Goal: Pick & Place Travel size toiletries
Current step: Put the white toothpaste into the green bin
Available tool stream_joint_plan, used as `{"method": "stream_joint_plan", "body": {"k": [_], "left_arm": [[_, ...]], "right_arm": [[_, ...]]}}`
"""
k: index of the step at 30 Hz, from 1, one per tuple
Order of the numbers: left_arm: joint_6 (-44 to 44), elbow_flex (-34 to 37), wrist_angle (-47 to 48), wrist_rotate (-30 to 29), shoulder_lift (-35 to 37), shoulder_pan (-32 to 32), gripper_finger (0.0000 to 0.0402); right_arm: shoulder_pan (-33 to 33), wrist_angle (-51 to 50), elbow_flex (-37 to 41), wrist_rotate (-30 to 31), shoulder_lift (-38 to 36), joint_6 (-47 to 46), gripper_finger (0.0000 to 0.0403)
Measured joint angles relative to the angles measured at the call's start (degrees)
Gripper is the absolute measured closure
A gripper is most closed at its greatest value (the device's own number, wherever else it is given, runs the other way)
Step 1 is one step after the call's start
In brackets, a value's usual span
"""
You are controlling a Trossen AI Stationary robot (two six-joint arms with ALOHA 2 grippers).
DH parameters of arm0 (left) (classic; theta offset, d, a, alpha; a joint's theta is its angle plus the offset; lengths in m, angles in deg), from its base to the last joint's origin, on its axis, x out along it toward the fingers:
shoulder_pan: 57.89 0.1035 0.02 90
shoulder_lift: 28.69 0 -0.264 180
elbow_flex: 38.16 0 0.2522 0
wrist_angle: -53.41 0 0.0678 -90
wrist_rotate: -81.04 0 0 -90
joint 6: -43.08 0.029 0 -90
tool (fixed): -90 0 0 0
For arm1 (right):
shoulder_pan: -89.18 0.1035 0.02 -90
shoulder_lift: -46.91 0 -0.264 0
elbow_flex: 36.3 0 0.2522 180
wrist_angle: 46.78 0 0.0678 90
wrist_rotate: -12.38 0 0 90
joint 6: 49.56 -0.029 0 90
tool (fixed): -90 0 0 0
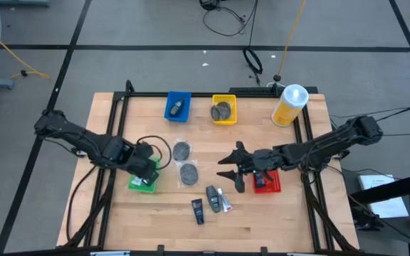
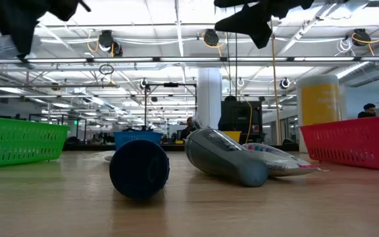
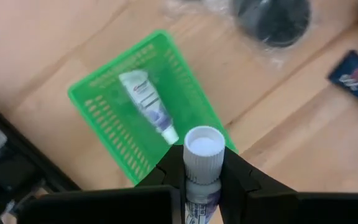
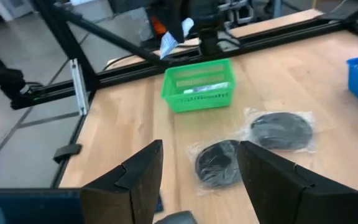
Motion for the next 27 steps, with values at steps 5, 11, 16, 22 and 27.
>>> {"method": "stream_joint_plan", "body": {"k": [5,11,16,22,27], "left_arm": [[-5.0,5.0,-3.4,0.2,0.0,-1.3,0.035],[-6.6,14.5,-13.0,1.8,-0.1,0.3,0.0352],[-7.4,19.2,-14.6,1.6,-0.1,2.2,0.0355],[-6.8,21.0,-15.8,1.5,0.0,4.6,0.0321],[-5.3,21.0,-18.5,2.3,-0.1,5.7,0.0329]], "right_arm": [[0.0,1.4,0.0,-1.2,1.1,0.0,0.0206],[0.0,1.8,0.0,-2.3,1.2,-0.2,0.0206],[0.0,2.3,0.0,-2.6,1.2,-0.2,0.0206],[0.0,2.2,0.0,-2.6,1.2,-0.1,0.0206],[0.0,2.2,0.0,-2.6,1.2,0.0,0.0206]]}}
